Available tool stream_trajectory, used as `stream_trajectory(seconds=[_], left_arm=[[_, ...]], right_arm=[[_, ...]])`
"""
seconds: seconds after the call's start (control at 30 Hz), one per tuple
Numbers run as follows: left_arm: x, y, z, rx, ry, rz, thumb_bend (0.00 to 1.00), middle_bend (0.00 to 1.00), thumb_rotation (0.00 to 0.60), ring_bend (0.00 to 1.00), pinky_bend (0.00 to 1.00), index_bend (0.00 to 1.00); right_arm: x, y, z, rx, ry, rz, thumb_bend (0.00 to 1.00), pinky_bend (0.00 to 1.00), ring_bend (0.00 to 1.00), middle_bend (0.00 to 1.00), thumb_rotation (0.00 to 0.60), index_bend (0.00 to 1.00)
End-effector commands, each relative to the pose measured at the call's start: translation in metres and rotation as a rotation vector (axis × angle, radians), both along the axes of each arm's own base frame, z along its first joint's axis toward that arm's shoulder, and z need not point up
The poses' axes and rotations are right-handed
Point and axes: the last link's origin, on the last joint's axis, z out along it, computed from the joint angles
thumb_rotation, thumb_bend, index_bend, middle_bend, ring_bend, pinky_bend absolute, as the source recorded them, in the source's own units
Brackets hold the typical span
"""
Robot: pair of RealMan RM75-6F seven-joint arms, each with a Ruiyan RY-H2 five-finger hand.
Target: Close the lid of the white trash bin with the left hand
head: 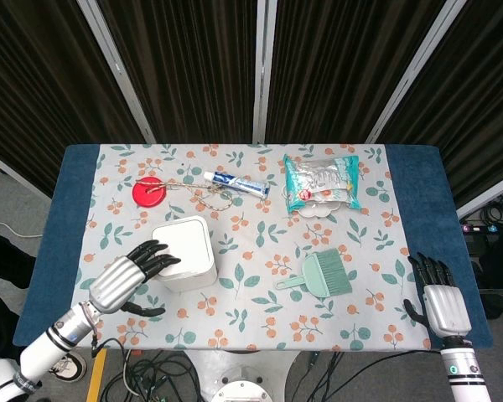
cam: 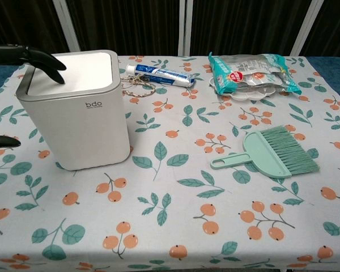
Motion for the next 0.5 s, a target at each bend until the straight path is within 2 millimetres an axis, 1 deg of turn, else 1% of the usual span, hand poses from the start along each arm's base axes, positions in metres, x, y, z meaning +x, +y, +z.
stream_trajectory(seconds=[0.03,0.17,0.27,0.37,0.4,0.47,0.5], left_arm=[[0.002,0.002,0.01,0.035,-0.055,0.012,0.11,0.25,0.459,0.08,0.1,0.16],[0.001,0.004,0.032,0.11,-0.154,0.046,0.11,0.24,0.457,0.08,0.1,0.16],[-0.008,0.002,0.05,0.153,-0.209,0.098,0.11,0.24,0.457,0.08,0.1,0.16],[-0.028,-0.003,0.068,0.254,-0.19,0.151,0.11,0.24,0.458,0.08,0.1,0.16],[-0.039,-0.007,0.073,0.306,-0.168,0.181,0.11,0.24,0.46,0.08,0.1,0.17],[-0.057,-0.015,0.076,0.36,-0.14,0.24,0.11,0.24,0.456,0.08,0.1,0.17],[-0.069,-0.021,0.075,0.373,-0.125,0.283,0.11,0.24,0.455,0.08,0.1,0.18]], right_arm=[[0.0,0.0,0.0,-0.002,-0.001,0.001,0.27,0.0,0.0,0.0,0.6,0.0],[0.001,0.0,0.001,-0.003,-0.002,0.004,0.27,0.0,0.0,0.0,0.6,0.0],[0.001,-0.001,0.002,-0.005,-0.004,0.006,0.27,0.0,0.0,0.0,0.6,0.0],[0.001,-0.001,0.001,-0.004,-0.007,0.005,0.27,0.0,0.0,0.0,0.6,0.0],[0.002,-0.001,0.001,-0.003,-0.008,0.006,0.27,0.0,0.0,0.0,0.6,0.0],[0.003,-0.001,0.002,-0.003,-0.01,0.008,0.27,0.0,0.0,0.0,0.6,0.0],[0.003,-0.001,0.003,-0.006,-0.011,0.011,0.27,0.0,0.0,0.0,0.6,0.0]])
